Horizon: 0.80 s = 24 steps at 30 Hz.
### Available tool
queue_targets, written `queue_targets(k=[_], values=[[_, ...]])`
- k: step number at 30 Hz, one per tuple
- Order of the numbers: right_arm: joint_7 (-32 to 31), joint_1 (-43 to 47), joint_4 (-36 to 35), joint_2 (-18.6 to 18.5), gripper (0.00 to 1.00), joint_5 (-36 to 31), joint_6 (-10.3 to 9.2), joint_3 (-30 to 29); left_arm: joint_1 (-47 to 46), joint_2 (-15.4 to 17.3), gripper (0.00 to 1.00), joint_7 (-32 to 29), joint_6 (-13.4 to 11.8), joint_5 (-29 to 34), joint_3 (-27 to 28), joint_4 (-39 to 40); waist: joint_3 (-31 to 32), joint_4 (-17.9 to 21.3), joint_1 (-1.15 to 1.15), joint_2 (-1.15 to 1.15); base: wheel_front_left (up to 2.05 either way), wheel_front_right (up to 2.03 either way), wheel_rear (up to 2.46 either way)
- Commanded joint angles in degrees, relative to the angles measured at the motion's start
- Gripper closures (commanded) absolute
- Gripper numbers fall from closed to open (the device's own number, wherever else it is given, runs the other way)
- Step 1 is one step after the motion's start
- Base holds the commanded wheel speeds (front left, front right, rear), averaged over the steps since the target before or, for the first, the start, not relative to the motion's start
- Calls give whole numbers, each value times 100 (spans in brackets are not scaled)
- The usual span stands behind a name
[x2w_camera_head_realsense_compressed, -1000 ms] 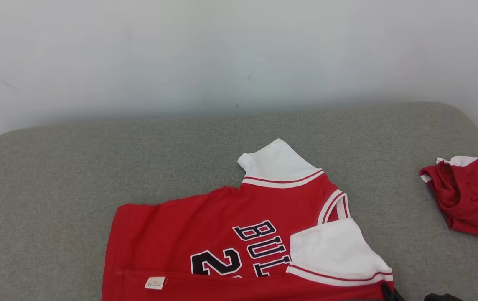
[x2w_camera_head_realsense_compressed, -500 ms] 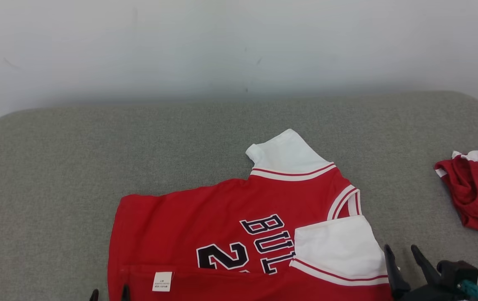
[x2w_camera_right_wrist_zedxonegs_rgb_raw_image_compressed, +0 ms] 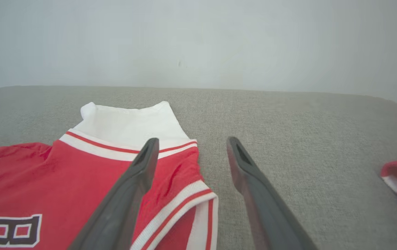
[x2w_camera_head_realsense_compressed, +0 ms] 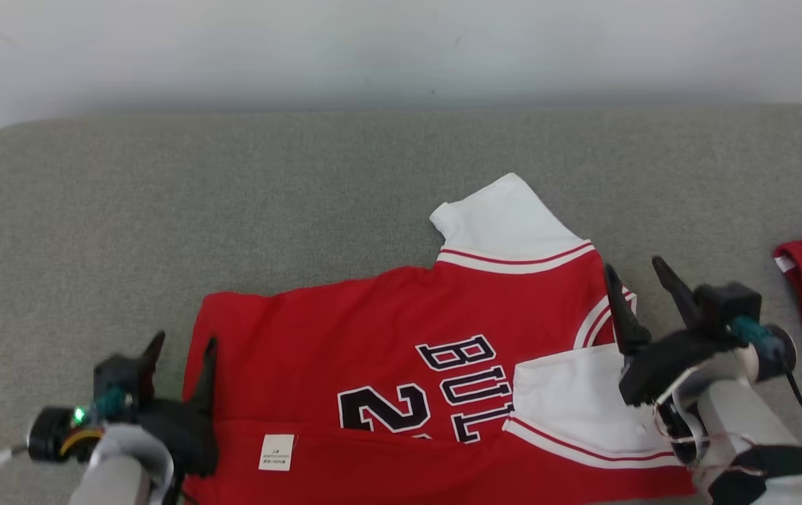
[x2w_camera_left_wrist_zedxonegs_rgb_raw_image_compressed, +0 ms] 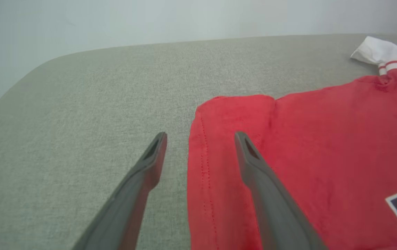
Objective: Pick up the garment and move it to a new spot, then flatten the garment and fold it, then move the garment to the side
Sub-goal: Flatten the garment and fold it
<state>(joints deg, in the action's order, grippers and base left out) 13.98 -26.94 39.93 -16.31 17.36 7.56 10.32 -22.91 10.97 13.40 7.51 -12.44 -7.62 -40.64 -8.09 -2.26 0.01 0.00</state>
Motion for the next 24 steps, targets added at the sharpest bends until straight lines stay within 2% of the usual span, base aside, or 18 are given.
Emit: queue_targets(k=[1, 8, 10, 20, 21, 22, 23, 24], values=[[-13, -268, 104, -27, 0, -50, -15, 162, -409, 163, 0, -196, -11, -241, -285, -243, -197, -54, -1, 0, 0, 0, 0], [41, -984, 298, -3, 0, 115, -15, 564, -1383, 613, 0, -873, -9, -1075, -1227, -667, -517, -23, -1, 0, 0, 0, 0], [57, -1079, 272, 0, 0, 153, -15, 608, -1479, 691, 0, -983, -9, -1194, -1389, -674, -594, -5, -1, 0, 0, 0, 0], [103, -1766, 368, -188, 0, 384, -15, 926, -1997, 1356, 0, -1987, -11, -2695, -2534, -388, -1007, 149, -1, 0, 0, 0, 0], [107, -1816, 392, -198, 0, 387, -15, 936, -2035, 1423, 14, -2058, -11, -2817, -2620, -379, -1019, 155, -1, 0, 0, 0, 0], [112, -1867, 417, -200, 0, 400, -15, 950, -2052, 1467, 55, -2117, -11, -2912, -2708, -358, -1028, 160, -1, 0, 0, 0, 0], [115, -1918, 441, -195, 0, 407, -15, 965, -2066, 1482, 80, -2145, -11, -3005, -2782, -322, -1029, 160, -1, 0, 0, 0, 0], [118, -1967, 467, -185, 0, 423, -15, 978, -2077, 1503, 100, -2176, -11, -3103, -2842, -302, -1027, 155, -1, 0, 0, 0, 0]])
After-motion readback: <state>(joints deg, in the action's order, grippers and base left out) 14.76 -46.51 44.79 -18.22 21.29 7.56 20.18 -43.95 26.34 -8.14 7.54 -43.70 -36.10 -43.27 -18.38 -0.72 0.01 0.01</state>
